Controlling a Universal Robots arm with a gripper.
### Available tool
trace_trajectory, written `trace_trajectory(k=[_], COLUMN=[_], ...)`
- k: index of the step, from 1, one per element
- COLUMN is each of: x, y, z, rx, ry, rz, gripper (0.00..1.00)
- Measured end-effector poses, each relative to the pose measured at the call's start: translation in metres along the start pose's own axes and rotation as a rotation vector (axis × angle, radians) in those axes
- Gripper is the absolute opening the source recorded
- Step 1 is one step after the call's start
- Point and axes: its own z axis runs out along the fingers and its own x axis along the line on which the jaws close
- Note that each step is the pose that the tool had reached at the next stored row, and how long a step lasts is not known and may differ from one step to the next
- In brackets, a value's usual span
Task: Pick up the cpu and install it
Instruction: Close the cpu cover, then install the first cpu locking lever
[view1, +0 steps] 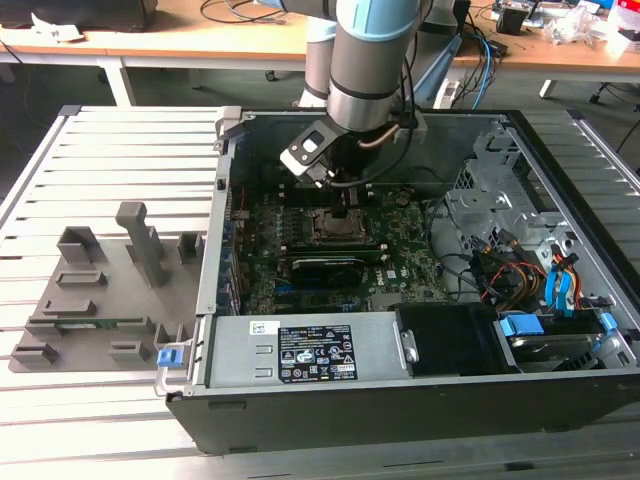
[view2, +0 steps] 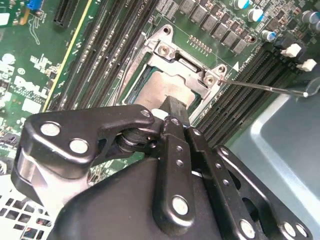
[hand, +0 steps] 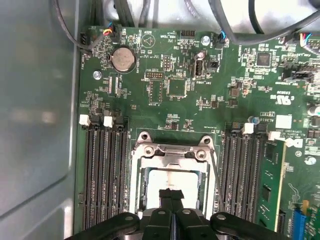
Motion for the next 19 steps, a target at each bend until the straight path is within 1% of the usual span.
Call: trace_trajectory(k=[3,5,7,14,16,18,19], x=[0.0006,0.0009,0.0009,0.0009,0.0009,0.0009,0.0009], y=[-0.0001,-0.0001,-0.0001,-0.0002,-0.0002,-0.0002,-0.0002], z=[-0.0122,-0.0166,-0.0176,-0.0177,-0.0178,-0.0177,-0.0178], rx=[0.0,0.0,0.0,0.0,0.0016,0.004,0.005], ry=[-0.0009,-0.0012,-0.0012,-0.0012,-0.0025,-0.0043,-0.0049], rz=[0.0,0.0,0.0,0.0,-0.038,-0.097,-0.119], gripper=[0.11,0.11,0.11,0.11,0.11,0.11,0.11])
